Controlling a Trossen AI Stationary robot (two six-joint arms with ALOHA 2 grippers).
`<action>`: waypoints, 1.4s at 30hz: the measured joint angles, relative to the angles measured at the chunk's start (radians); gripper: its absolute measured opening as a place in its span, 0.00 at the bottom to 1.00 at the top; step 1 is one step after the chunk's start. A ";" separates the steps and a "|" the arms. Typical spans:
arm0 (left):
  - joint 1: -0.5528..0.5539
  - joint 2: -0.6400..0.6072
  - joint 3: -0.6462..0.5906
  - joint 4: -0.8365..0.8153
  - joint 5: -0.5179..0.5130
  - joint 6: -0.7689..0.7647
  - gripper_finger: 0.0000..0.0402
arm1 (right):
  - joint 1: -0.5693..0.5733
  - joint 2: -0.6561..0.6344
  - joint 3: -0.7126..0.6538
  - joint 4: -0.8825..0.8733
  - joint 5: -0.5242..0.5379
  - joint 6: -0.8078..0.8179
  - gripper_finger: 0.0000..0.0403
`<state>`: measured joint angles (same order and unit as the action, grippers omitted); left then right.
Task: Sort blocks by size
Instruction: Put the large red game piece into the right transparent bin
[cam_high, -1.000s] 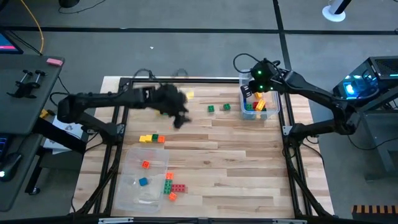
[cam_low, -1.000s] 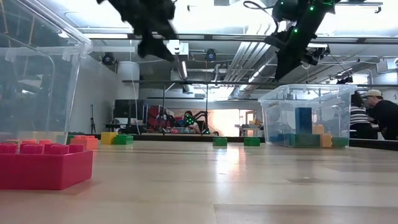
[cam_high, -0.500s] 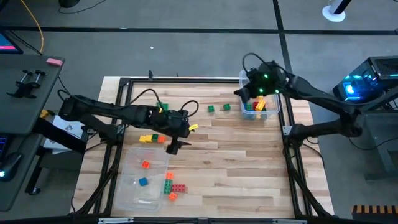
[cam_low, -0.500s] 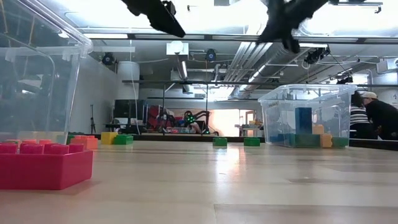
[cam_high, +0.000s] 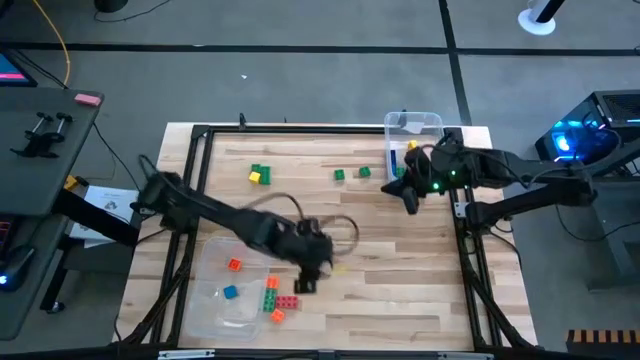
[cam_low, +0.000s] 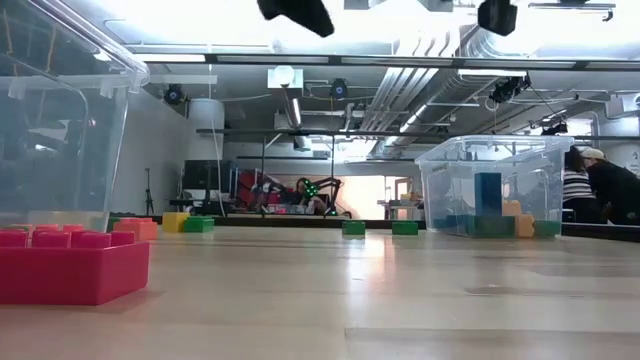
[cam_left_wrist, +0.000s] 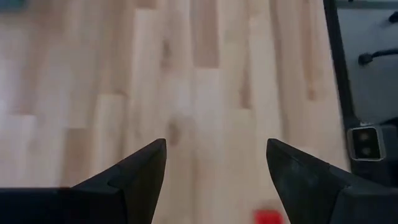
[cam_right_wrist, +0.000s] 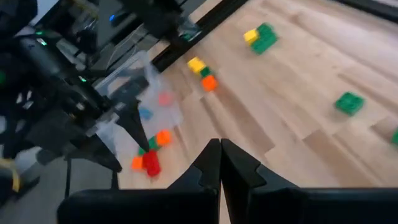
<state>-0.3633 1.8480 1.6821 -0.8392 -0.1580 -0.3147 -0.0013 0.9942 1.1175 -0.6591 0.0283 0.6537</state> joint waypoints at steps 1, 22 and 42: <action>-0.013 0.046 0.059 -0.050 0.005 -0.024 0.65 | 0.020 0.003 0.000 0.002 0.006 0.002 0.00; -0.267 0.266 0.074 -0.146 0.055 -0.230 0.65 | 0.135 0.015 0.000 0.029 0.157 0.064 0.00; -0.224 0.264 -0.178 0.002 0.096 -0.303 0.64 | 0.135 0.015 0.000 0.028 0.178 0.080 0.00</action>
<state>-0.5873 2.1124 1.5044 -0.8368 -0.0621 -0.6174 0.1337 1.0092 1.1175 -0.6310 0.2058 0.7334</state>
